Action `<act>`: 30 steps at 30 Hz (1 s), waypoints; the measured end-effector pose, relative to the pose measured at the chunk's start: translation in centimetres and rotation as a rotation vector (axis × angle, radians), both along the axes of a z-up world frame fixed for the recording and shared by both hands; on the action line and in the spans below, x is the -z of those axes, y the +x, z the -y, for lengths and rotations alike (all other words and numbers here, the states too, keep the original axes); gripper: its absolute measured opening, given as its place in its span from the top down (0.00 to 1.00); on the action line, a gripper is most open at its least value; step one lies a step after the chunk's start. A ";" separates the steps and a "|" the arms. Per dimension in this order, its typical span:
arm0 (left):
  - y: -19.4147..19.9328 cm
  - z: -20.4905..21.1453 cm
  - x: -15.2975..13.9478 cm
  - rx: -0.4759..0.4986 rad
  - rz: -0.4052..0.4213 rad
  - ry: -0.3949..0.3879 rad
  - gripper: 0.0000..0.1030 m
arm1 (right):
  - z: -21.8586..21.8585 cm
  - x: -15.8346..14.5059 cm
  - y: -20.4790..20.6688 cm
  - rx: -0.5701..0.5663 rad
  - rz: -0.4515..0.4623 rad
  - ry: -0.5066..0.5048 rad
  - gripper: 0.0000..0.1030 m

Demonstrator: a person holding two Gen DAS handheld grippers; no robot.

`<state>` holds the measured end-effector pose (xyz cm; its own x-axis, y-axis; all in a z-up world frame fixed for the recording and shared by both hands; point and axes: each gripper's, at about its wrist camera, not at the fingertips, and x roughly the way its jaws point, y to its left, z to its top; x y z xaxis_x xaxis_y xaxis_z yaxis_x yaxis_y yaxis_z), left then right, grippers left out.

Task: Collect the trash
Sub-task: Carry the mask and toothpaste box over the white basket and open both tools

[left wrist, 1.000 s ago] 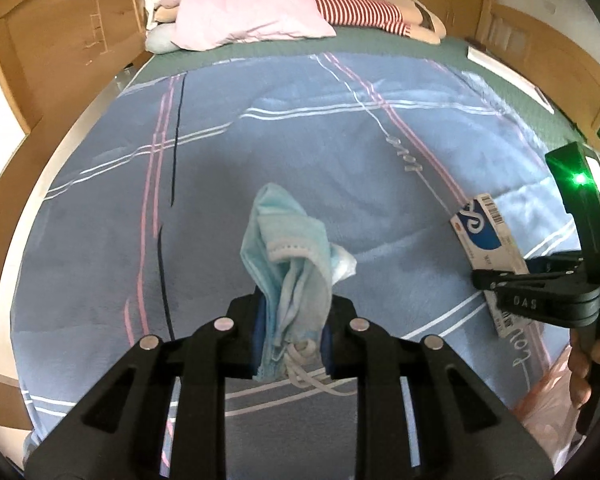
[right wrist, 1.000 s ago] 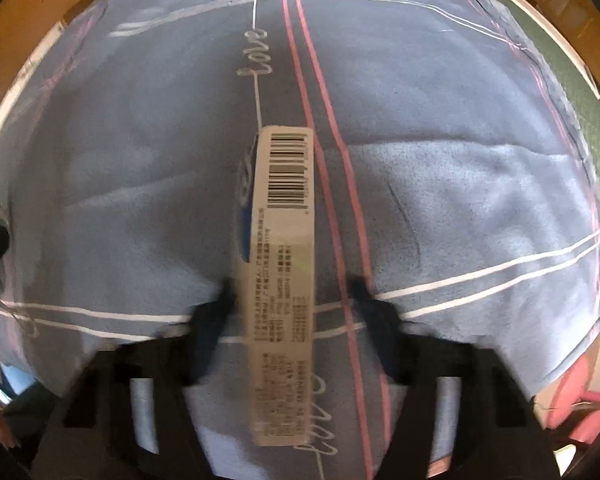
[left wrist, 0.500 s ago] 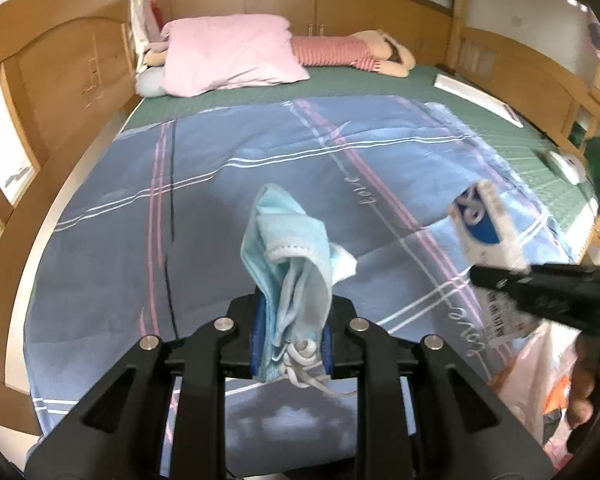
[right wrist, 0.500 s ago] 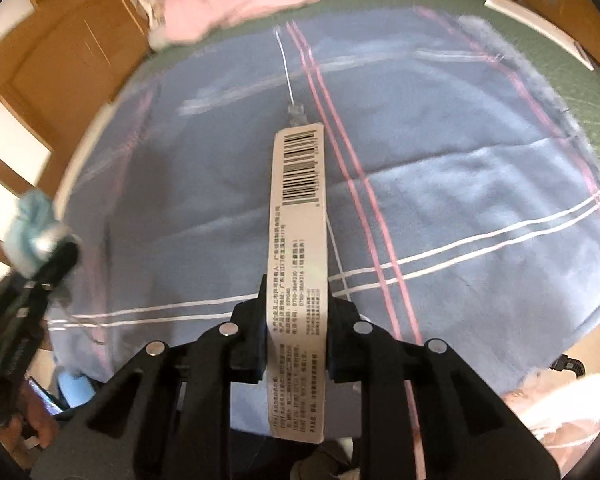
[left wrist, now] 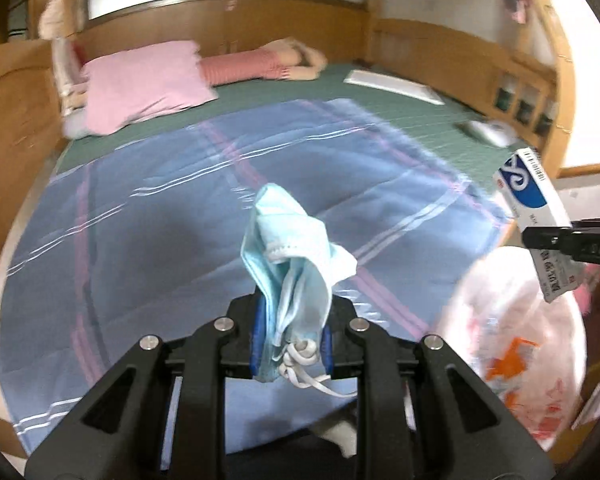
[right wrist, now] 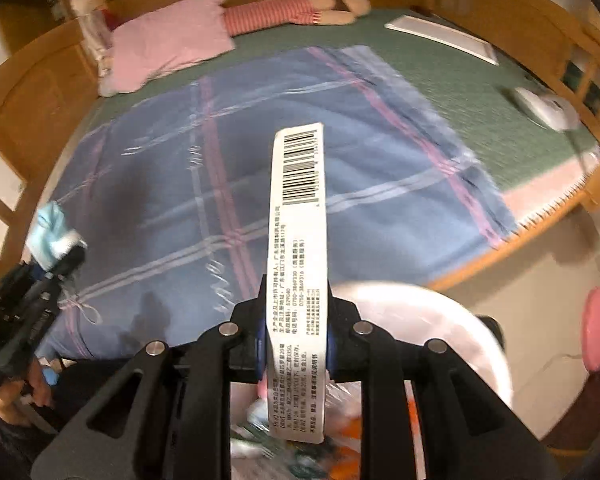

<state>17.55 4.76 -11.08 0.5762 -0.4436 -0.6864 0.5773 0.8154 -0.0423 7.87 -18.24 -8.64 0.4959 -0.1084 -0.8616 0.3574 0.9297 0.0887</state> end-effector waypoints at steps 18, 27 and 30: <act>-9.6 8.5 2.4 0.329 -0.114 -0.043 0.78 | 5.3 0.4 -8.2 0.177 -0.002 0.059 0.40; -12.0 10.8 3.2 0.435 -0.153 -0.061 0.77 | 7.7 -2.5 -10.3 0.265 0.158 0.081 0.34; -13.0 11.4 3.5 0.466 -0.150 -0.051 0.55 | 8.0 -2.9 -10.7 0.268 0.176 0.095 0.34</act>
<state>4.59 -6.65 -14.60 0.2046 -0.6660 -0.7174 0.8648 0.4663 -0.1862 -2.82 -26.28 -5.73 0.6028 -0.1786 -0.7776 0.5597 0.7893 0.2526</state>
